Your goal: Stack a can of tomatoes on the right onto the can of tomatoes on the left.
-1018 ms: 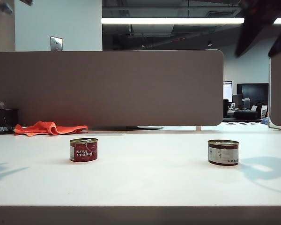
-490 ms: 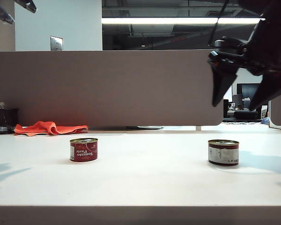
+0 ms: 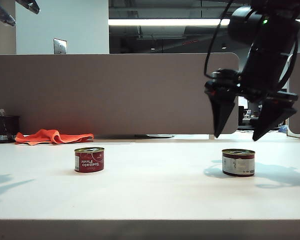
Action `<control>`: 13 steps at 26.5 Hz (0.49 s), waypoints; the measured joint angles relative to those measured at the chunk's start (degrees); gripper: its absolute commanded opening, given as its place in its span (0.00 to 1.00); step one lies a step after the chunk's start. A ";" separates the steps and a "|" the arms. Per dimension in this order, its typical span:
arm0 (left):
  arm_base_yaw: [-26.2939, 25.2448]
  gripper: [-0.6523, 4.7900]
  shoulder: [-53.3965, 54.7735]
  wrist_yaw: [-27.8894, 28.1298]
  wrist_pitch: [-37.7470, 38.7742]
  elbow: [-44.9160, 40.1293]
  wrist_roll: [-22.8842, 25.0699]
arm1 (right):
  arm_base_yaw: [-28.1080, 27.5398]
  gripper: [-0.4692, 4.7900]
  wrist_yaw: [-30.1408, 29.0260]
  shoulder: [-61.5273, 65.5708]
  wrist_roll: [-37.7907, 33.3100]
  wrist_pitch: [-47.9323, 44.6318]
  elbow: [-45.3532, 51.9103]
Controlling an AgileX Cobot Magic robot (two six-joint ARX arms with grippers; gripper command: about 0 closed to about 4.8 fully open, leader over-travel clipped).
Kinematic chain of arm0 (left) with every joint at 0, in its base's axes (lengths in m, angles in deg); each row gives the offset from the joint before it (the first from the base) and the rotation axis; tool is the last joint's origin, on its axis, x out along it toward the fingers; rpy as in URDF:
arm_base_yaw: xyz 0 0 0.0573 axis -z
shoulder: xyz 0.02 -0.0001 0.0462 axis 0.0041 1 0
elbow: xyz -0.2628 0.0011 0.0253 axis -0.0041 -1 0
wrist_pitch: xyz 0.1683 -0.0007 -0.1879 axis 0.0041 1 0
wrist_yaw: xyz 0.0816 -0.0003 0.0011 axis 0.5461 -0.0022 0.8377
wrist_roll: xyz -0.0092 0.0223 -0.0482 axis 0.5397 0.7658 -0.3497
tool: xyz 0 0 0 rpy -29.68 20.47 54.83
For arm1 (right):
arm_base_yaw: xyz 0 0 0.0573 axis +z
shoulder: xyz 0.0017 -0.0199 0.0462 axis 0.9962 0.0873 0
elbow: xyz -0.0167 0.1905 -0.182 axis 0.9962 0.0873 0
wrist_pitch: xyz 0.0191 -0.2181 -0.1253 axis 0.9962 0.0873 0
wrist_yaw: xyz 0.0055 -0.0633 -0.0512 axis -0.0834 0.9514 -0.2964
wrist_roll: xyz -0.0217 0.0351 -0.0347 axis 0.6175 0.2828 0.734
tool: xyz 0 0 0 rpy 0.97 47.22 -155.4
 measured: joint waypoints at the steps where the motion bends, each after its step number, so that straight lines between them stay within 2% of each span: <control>1: -0.02 0.68 0.00 0.00 0.13 0.00 0.00 | 0.87 1.00 0.68 0.72 0.15 -0.48 0.02; 5: -0.02 0.68 0.07 0.02 0.96 0.00 0.02 | 2.71 1.00 2.60 1.79 0.39 -1.05 0.00; 13: 0.00 0.68 0.24 0.02 2.89 0.00 0.02 | 2.75 1.00 5.97 4.59 0.42 1.22 0.07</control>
